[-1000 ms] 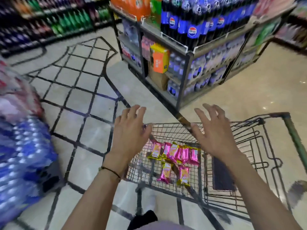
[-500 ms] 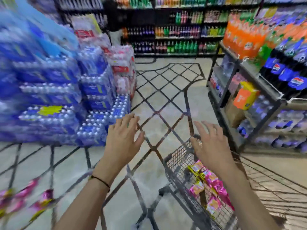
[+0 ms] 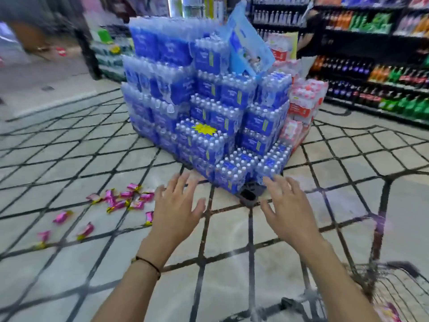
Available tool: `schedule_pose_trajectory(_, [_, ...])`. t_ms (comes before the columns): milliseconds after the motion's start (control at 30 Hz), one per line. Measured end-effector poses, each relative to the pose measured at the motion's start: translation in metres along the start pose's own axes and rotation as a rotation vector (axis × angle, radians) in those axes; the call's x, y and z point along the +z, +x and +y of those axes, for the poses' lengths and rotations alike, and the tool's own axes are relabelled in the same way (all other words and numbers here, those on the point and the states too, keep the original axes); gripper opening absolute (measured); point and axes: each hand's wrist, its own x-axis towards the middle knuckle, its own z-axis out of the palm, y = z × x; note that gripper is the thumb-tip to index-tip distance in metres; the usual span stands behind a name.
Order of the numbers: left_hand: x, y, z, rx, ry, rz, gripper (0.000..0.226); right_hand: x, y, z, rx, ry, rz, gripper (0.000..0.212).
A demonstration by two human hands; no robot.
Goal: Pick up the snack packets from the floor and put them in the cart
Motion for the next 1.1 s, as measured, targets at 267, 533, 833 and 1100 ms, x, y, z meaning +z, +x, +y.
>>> schedule_pose_trajectory(267, [-0.032,-0.041,-0.193,-0.287,0.122,0.039,0.054,0.06,0.088,-0.205,-0.29,0.024,-0.061,0.051])
schedule_pose_trajectory(533, [-0.057,-0.085,-0.339,-0.488,0.214,0.019,0.054,0.111,0.13,-0.362,-0.467,0.112,-0.146,0.053])
schedule_pose_trajectory(833, [-0.037,-0.082,-0.451,-0.704,0.24,-0.025,0.053,0.183,0.198,-0.48,-0.645,0.138,-0.247,0.049])
schedule_pose_trajectory(1100, [0.003,-0.021,-0.583,-0.823,0.307,-0.141,0.056,0.281,0.314,-0.579,-0.691,0.155,-0.328,0.053])
